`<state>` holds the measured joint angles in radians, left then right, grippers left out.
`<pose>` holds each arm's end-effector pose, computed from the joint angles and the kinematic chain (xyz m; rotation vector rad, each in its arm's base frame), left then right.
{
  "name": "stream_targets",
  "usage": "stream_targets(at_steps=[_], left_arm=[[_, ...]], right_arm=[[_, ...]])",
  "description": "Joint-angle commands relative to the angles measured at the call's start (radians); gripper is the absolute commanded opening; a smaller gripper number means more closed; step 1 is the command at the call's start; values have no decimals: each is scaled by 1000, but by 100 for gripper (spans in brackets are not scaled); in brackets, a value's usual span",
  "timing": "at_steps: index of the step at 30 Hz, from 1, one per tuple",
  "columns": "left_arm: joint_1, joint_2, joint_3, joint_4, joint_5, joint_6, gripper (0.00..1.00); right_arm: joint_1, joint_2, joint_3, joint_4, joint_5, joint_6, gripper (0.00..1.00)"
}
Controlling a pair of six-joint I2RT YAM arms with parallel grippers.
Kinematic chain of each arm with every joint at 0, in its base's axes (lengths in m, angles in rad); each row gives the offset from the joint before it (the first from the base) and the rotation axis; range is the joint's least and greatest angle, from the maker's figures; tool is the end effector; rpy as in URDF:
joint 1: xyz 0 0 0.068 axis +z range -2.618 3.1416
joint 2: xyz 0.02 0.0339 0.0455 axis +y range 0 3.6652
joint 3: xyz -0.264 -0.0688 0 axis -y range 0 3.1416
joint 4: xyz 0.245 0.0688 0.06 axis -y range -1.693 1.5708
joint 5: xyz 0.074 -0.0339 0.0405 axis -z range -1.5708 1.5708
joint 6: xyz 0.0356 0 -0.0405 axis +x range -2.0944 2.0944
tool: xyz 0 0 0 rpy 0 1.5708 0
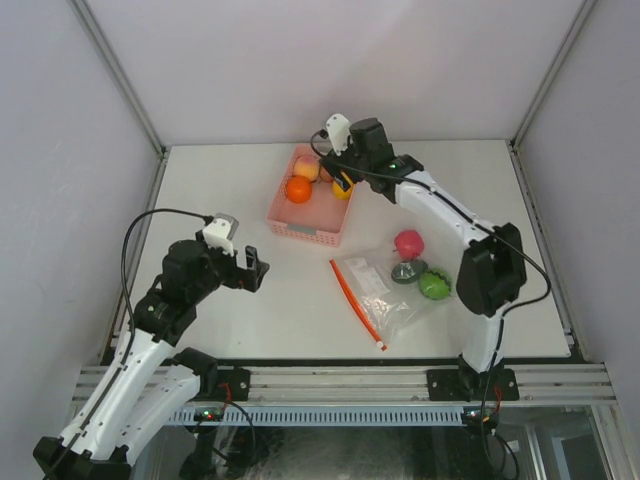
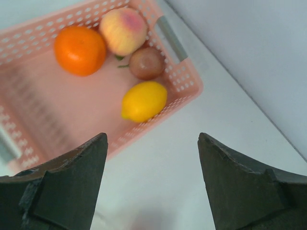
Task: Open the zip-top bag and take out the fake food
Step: Place the fake fruit in the bin, then pick up the fake fruit from the zipper food storage bag.
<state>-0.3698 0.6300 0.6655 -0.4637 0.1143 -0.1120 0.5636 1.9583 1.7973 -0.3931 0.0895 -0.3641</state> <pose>0.1374 -0.0576 0.2923 0.3333 1.9935 -0.4220 0.3942 0.2453 0.3203 -0.9020 1.9213 0.0232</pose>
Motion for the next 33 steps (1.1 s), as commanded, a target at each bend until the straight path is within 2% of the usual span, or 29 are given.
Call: stream_targets(at_steps=[1, 10, 13, 16, 21, 24, 28, 33], left_arm=[[8, -7, -15, 49, 48, 2, 100], [9, -15, -17, 67, 125, -34, 96], [8, -19, -12, 89, 150, -108, 95], [8, -21, -34, 176, 204, -246, 94], [-1, 11, -108, 395, 272, -465, 85], [-58, 58, -147, 473, 240, -507, 82], [-216, 130, -166, 547, 87, -457, 76], [-422, 203, -206, 677, -129, -244, 56]], right_arm=[[-24, -187, -144, -38, -193, -62, 75], [-151, -551, -462, -78, -604, -159, 73], [-211, -637, -573, -76, -712, -162, 72], [-259, -689, -653, -90, -795, -184, 72], [-273, -715, -742, -157, -802, -369, 74], [-275, -700, -790, -251, -794, -576, 75], [-275, -649, -812, -339, -702, -680, 76], [-275, -610, -812, -379, -626, -698, 72]])
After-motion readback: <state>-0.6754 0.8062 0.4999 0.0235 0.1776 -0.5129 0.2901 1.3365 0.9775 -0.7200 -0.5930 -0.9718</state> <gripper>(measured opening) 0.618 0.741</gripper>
